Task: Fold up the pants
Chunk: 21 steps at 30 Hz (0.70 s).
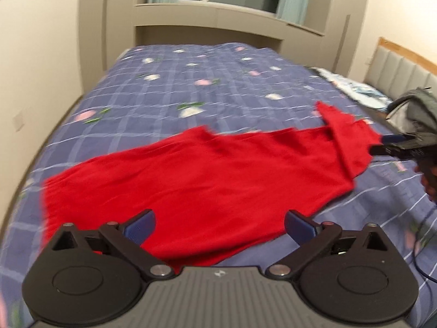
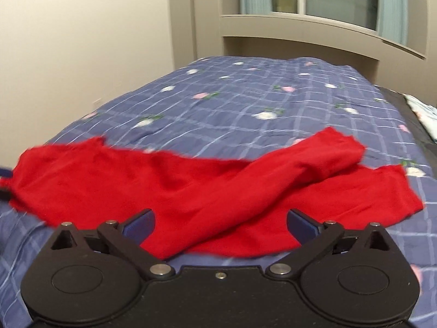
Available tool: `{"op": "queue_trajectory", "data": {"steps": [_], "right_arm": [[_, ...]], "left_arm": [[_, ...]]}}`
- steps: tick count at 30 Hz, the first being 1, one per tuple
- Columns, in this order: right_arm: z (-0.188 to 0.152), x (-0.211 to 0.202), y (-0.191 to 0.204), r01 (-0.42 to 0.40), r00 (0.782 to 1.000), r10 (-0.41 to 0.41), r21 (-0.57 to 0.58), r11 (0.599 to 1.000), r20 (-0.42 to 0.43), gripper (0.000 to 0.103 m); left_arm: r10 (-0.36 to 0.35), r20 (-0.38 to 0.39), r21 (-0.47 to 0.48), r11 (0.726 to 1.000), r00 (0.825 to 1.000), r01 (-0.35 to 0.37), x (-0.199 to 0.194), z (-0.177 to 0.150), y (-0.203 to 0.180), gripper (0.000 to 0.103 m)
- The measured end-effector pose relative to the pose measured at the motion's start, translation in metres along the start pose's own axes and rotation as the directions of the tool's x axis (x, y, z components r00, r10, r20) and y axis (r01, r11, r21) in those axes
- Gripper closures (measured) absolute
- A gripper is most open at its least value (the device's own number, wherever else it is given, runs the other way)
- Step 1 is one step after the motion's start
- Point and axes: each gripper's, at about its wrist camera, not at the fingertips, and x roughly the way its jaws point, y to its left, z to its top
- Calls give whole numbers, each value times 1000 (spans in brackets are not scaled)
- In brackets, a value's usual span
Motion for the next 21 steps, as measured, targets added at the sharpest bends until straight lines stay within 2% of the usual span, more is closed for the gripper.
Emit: {"op": "queue_trajectory", "data": {"steps": [6, 10, 13, 16, 19, 21], "right_arm": [[51, 30, -50, 95, 995, -94, 29, 995, -36, 1], [87, 72, -72, 137, 987, -135, 15, 990, -86, 1], [109, 111, -87, 187, 973, -183, 17, 982, -142, 2], [125, 150, -98, 224, 955, -210, 45, 974, -209, 12], [134, 183, -110, 264, 935, -236, 75, 962, -264, 22], [135, 199, -118, 283, 922, -245, 91, 955, -300, 22]], "left_arm": [[-137, 32, 17, 991, 990, 136, 51, 35, -55, 0], [-238, 60, 27, 971, 969, 237, 86, 55, -91, 0], [-301, 20, -12, 953, 953, 302, 120, 69, -110, 1], [-352, -49, -56, 935, 935, 349, 154, 77, -124, 20], [-375, -95, -68, 927, 922, 370, 175, 77, -134, 25], [-395, -120, -82, 918, 911, 388, 186, 76, -137, 30]]}}
